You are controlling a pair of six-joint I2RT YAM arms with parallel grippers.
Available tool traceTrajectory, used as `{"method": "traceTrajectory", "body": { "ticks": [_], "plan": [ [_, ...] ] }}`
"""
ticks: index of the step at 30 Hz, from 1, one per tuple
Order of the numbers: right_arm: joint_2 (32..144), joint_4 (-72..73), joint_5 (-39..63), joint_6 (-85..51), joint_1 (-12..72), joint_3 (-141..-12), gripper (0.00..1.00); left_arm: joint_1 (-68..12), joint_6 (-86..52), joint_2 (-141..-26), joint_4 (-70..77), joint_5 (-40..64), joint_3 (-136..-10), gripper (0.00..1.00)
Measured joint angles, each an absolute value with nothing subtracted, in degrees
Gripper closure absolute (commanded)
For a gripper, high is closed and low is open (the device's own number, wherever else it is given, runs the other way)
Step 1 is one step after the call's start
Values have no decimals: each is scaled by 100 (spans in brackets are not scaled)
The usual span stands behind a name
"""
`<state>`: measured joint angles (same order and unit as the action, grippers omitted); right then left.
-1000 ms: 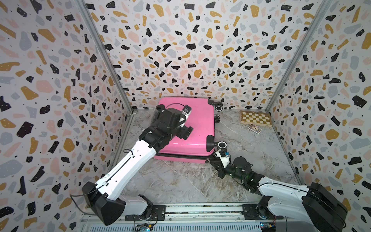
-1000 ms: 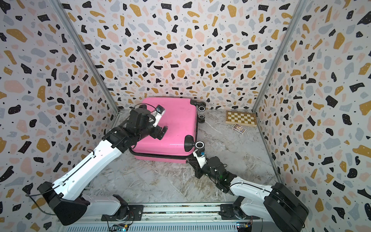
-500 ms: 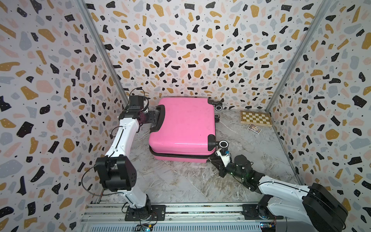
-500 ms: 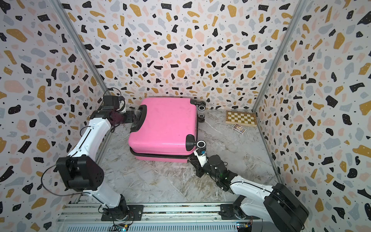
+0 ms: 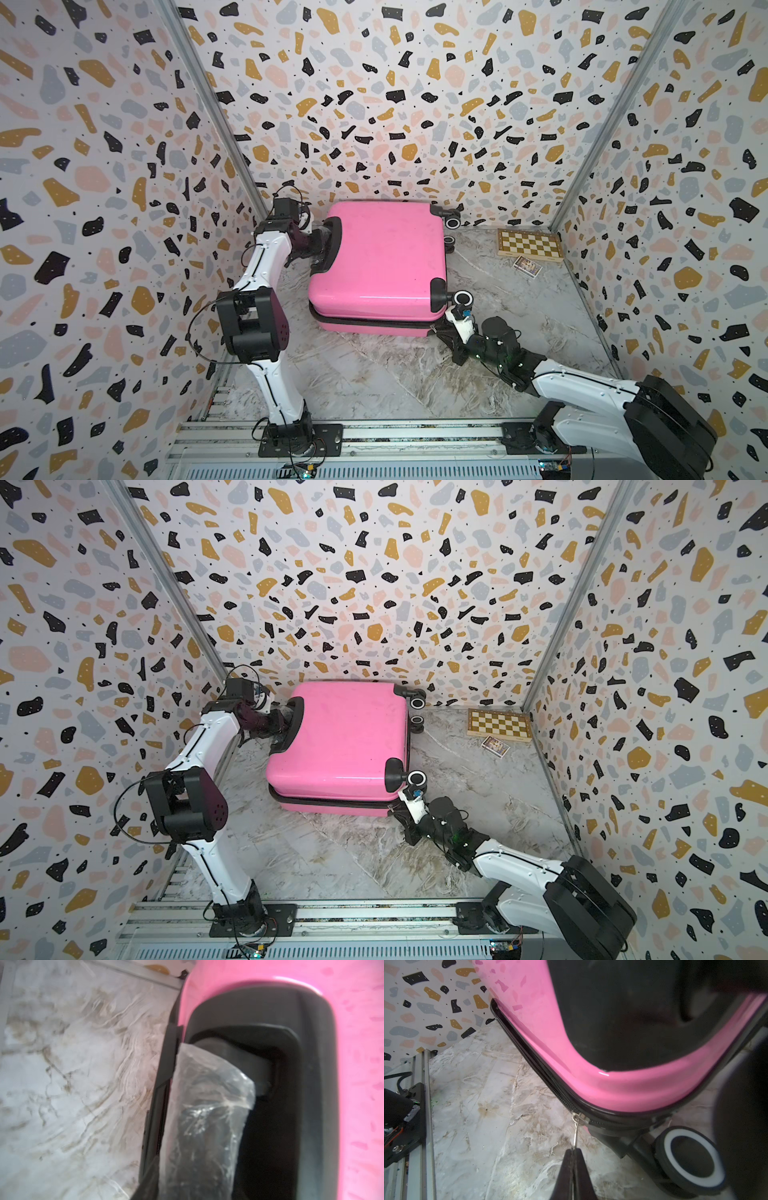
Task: Close the suitcase zippers
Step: Zip the zipper on the suitcase.
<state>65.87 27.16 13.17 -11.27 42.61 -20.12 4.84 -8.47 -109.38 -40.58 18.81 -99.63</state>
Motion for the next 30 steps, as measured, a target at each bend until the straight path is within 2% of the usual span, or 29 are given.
{"method": "traceTrajectory", "body": {
  "ticks": [3,4,12,22,30],
  "plan": [
    [6657,2578,1212,-1096,4202,-2056,100,482,-867,-10575,-3719,1887,-9450,99],
    [6661,2526,1168,-1079,4193,-2067,100,482,-965,-10460,-3667,1859,-9312,100],
    [6744,2388,770,-932,4268,-2145,100,521,-1632,-9644,-3553,1809,-8547,100],
    [6993,2318,965,-770,4099,-2294,99,548,-1562,-9548,-3741,1900,-8523,100],
    [7240,2488,1240,-475,3962,-2390,78,558,-1566,-9550,-3852,1951,-8538,100]
  ]
}}
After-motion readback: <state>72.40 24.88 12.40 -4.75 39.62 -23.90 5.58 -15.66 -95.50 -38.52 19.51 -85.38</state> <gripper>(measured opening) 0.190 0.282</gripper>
